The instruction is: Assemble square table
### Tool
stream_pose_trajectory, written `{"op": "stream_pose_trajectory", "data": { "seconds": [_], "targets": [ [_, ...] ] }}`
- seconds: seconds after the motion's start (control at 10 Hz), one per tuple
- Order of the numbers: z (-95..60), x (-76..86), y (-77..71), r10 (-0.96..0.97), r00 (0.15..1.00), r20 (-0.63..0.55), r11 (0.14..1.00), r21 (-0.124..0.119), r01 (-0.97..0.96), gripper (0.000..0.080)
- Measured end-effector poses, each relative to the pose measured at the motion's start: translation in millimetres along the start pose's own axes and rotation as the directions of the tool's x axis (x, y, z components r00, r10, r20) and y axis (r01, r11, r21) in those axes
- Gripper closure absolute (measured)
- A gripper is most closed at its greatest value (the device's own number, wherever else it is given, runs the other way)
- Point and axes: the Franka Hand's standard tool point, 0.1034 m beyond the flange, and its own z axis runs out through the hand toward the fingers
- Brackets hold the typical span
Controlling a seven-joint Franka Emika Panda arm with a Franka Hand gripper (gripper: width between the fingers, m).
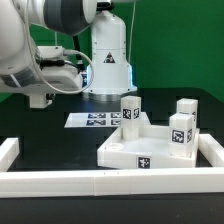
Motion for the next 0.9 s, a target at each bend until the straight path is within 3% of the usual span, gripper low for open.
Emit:
{"op": "stream_pose_trajectory", "data": {
  "seconds": [0.2,0.5,0.6,0.8,0.9],
  "targets": [
    [-6.6,5.1,-3.1,-0.005,0.99,-0.141,1.0,-0.014,0.003,0.0514],
    [-31.6,12.4,-26.9,-0.016,0.952,-0.306,0.999,-0.041,0.004,0.0514],
    [-42.2,12.3,-38.9,-0.019,0.928,-0.373,0.999,-0.04,0.004,0.0514],
    [-56.6,13.2,-47.5,-0.025,0.89,-0.455,0.999,-0.036,0.009,0.0514],
    [-64.7,14.4,-54.1,0.002,0.868,-0.496,1.0,-0.016,-0.011,0.0514]
  ]
}}
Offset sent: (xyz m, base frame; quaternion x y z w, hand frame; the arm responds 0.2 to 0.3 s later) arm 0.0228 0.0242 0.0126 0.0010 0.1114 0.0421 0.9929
